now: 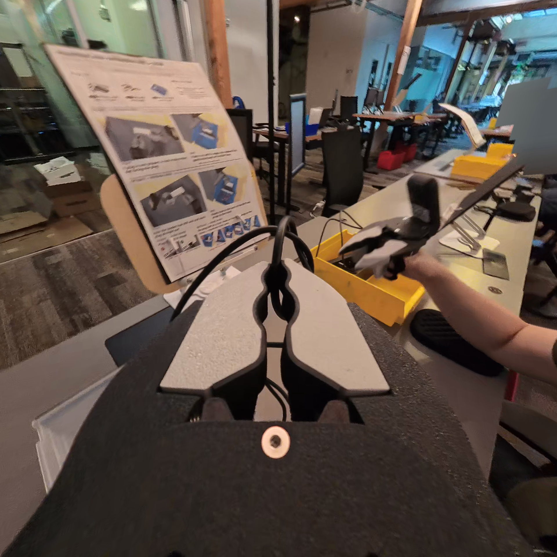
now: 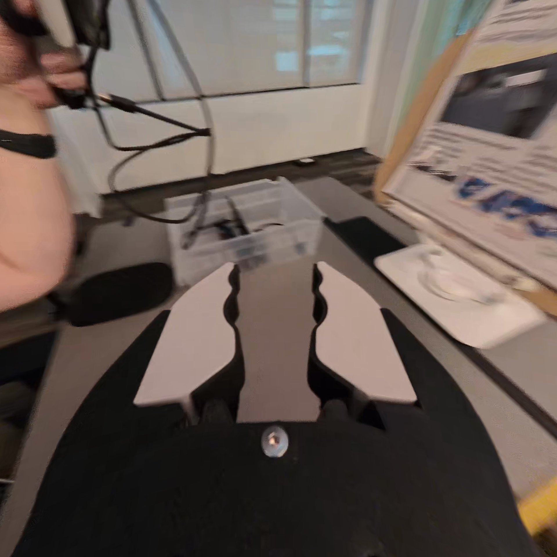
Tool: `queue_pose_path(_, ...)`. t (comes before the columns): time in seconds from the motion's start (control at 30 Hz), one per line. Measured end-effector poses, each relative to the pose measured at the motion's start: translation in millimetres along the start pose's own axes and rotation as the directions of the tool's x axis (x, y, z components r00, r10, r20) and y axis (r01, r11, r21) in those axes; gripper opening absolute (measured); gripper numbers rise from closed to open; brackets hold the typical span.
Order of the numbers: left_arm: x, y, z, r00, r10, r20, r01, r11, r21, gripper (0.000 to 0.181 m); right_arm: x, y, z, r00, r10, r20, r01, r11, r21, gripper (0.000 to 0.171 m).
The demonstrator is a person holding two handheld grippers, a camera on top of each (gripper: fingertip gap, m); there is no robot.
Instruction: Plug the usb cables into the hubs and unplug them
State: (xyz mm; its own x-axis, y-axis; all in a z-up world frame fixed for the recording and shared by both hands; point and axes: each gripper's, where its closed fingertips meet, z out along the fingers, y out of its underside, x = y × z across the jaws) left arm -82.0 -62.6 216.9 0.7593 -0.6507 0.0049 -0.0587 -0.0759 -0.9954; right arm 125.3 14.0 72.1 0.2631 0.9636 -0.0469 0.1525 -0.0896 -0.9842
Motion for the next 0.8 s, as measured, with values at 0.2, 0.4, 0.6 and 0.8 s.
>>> queue_pose_path(0.2,72,-60,38,0.981,0.136,-0.139,-0.15,0.984,-0.098,0.004,-82,3,59,0.885,0.313,0.346,-0.366,0.925,0.1,0.111)
queue_pose_path(0.4,144,-84,70,0.933,0.278,-0.227,-0.31,0.943,-0.122,0.004,-50,8,75,0.926,0.313,0.208,-0.357,0.906,0.226,0.108)
queue_pose_path(0.6,153,-86,91,0.94,0.232,-0.249,-0.27,0.954,-0.13,0.004,-84,10,68,0.903,0.167,0.396,-0.214,0.974,0.078,0.005)
queue_pose_path(0.8,136,-102,82,0.959,0.191,-0.211,-0.224,0.963,-0.149,0.004,-56,-49,8,0.951,0.103,0.293,-0.18,0.951,0.251,0.004)
